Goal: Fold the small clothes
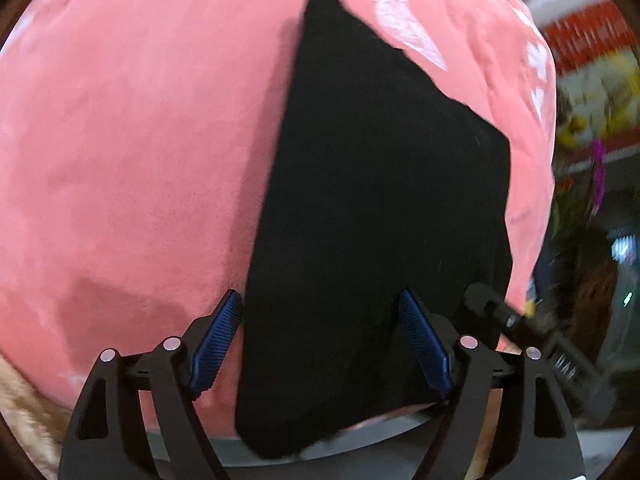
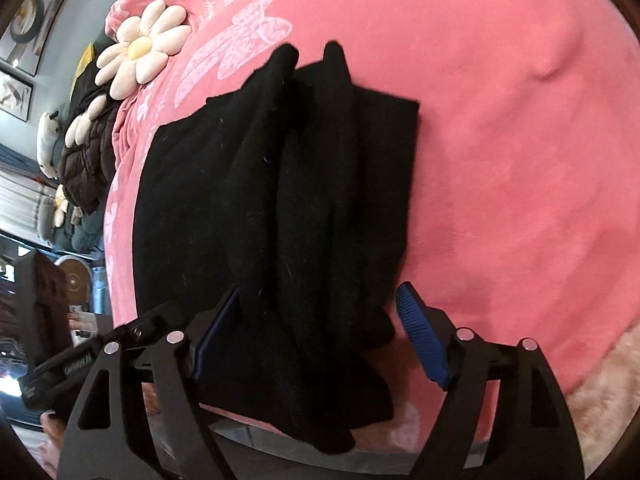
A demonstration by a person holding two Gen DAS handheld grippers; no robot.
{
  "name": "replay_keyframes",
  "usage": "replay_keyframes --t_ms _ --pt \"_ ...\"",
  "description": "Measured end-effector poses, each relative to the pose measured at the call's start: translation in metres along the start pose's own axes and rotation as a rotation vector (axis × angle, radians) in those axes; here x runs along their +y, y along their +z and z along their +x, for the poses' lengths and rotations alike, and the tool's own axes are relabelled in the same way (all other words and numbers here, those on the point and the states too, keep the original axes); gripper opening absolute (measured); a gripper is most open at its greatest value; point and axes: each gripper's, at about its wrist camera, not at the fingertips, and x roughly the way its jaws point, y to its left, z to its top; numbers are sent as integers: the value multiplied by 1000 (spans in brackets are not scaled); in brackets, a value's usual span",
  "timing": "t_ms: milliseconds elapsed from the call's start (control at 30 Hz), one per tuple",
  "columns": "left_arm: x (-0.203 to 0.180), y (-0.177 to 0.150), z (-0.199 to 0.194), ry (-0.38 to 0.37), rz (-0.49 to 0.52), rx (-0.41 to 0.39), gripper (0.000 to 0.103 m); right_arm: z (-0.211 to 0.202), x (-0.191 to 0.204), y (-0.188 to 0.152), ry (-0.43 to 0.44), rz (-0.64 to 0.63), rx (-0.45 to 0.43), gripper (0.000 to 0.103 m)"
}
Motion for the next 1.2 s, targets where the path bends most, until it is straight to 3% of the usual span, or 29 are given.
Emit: replay_keyframes --t_ms 100,133,167,233,300,400,567,667,700,800,833,867,900,933,1000,1100,1200 --pt "3 5 1 -50 -37 -17 84 3 2 4 13 -3 -28 82" --pt "2 6 0 -61 -29 -22 77 3 4 5 32 -16 -44 70" --pt "0 7 -2 -75 -16 -33 63 3 6 6 62 -26 -43 46" --pt "-7 10 -5 -115 20 -19 33 1 9 11 92 -20 -31 28" --pt "-14 13 -14 -141 33 -26 25 -16 25 15 86 -70 -72 25" --pt "-29 20 -44 -178 85 -89 22 -50 60 23 101 -157 -156 24" --pt "-44 37 -127 -207 163 -287 22 -104 118 38 191 -271 -299 24" --pt "-37 37 -163 -187 196 -359 23 -107 137 39 211 -308 -308 26" --pt "-34 37 -166 -166 204 -364 28 -94 140 38 208 -306 -276 30" --pt "-8 31 -143 45 197 -341 64 -40 127 24 99 -302 -159 39" --pt "3 27 -129 146 179 -332 63 -17 118 14 12 -309 -107 39" --pt "9 24 -119 191 171 -318 63 -7 113 6 -33 -301 -88 39" --pt "21 19 -108 222 157 -291 63 -5 105 -4 -25 -281 -86 39" --pt "28 14 -101 230 143 -273 63 -8 101 -10 -8 -268 -92 39" --pt "40 1 -95 177 110 -271 63 -16 96 -22 -6 -263 -109 38" --pt "52 -16 -91 115 73 -280 63 -26 103 -25 17 -304 -131 25" --pt "41 -10 -85 128 103 -277 63 -27 123 -10 34 -353 -138 20"
